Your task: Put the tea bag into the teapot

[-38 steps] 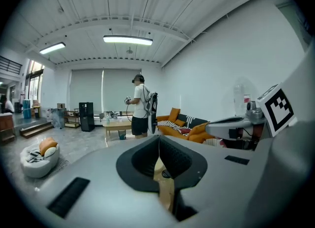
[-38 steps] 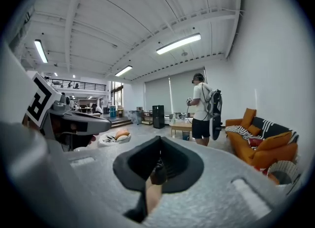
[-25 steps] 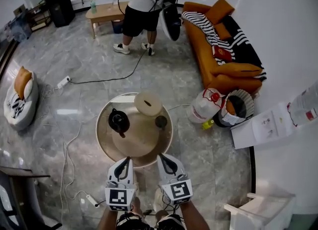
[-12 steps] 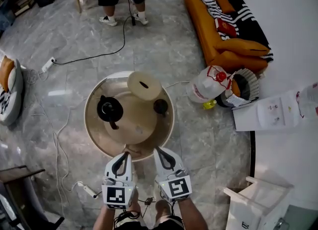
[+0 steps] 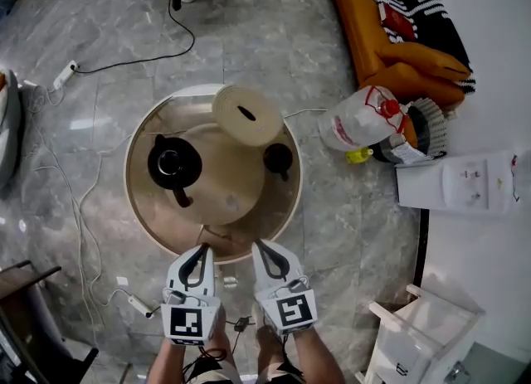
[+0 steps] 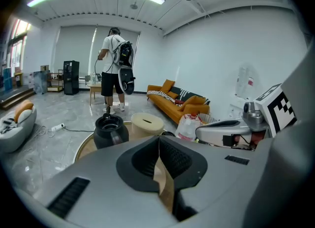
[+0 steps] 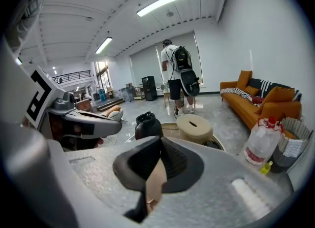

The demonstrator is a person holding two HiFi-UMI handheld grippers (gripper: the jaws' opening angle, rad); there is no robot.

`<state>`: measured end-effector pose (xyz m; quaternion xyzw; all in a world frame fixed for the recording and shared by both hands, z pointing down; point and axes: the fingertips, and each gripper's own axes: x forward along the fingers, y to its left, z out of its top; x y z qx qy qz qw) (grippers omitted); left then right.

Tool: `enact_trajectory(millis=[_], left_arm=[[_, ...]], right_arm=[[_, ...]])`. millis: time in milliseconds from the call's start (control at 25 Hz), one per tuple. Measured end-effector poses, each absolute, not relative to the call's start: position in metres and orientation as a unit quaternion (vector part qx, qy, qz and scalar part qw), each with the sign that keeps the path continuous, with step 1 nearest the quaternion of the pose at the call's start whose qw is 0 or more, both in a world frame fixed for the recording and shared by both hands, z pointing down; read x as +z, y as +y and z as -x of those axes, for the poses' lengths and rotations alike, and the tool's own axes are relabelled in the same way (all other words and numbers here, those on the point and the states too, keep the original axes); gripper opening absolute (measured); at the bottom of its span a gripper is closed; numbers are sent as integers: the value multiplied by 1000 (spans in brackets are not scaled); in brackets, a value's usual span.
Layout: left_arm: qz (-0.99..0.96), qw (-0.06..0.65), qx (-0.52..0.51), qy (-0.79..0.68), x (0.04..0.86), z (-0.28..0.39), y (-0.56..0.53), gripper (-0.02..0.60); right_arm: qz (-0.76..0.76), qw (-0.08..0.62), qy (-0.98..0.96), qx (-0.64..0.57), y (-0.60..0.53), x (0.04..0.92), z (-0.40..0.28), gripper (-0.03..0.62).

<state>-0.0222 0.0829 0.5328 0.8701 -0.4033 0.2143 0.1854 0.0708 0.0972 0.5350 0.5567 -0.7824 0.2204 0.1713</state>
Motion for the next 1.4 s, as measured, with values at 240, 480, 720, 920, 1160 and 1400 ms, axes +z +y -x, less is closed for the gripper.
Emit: enact_trajectory(millis=[240,480,720,920,1160,1400], left_arm=[[-864,198,220,-408,584,31,77,20],[-856,220,222,-412,627,28,75,20],[-847,245,225,-415,664,28,77,18],[-835,271,223,-425,684,31,71,20],[-830,281,222,-428,688,35,61,20],[-826,287,225,-430,698,34,59,18]], right_arm=[[-546,183,-785,229,92,584,-63,0],[-540,191,-784,238,84,632,-61,0],[-531,201,-784,252,83,675,-58,0],[-527,205,-783,259,78,706,-54,0],[-522,219,-781,265,64,730,-50,7],[-505,240,-783,272,57,752,-45,101]])
